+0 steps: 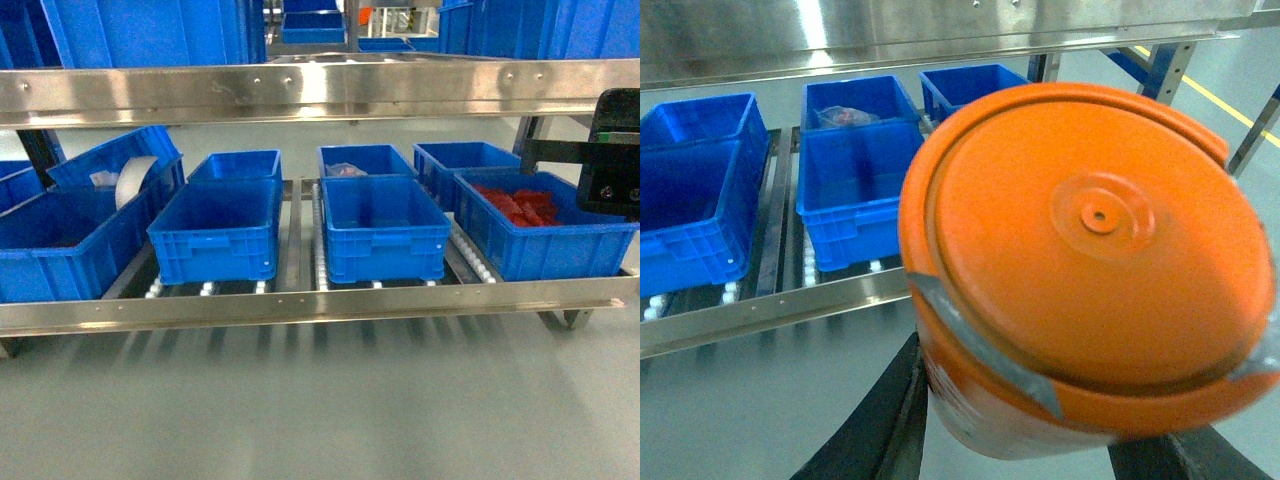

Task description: Sort blue parts and orange caps into right shelf containers

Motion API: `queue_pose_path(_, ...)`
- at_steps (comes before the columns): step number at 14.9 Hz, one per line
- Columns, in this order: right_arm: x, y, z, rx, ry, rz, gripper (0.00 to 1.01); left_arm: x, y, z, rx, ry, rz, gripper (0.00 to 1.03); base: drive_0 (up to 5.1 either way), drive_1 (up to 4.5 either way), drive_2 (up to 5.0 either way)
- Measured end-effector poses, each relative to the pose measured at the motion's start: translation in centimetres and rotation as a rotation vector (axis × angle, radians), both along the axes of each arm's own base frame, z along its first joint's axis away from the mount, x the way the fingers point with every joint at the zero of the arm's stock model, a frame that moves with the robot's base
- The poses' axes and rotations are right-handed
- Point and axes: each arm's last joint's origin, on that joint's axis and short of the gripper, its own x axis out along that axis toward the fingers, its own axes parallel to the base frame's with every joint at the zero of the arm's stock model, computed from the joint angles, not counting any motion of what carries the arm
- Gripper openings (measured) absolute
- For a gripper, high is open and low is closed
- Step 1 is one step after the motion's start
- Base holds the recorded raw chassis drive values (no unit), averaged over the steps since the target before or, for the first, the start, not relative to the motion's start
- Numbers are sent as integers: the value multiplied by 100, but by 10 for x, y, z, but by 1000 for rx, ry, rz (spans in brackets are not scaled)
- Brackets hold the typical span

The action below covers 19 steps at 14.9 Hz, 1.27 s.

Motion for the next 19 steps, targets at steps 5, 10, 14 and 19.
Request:
queue_pose_path(5,0,0,0,0,0,0,41,0,0,0,0,0,0,41,0,0,0)
queue_pose_path(10,0,0,0,0,0,0,41,0,0,0,0,0,0,41,0,0,0)
queue_pose_path(14,0,0,0,0,0,0,41,0,0,0,0,0,0,41,0,0,0)
queue_pose_path(19,0,0,0,0,0,0,41,0,0,0,0,0,0,41,0,0,0)
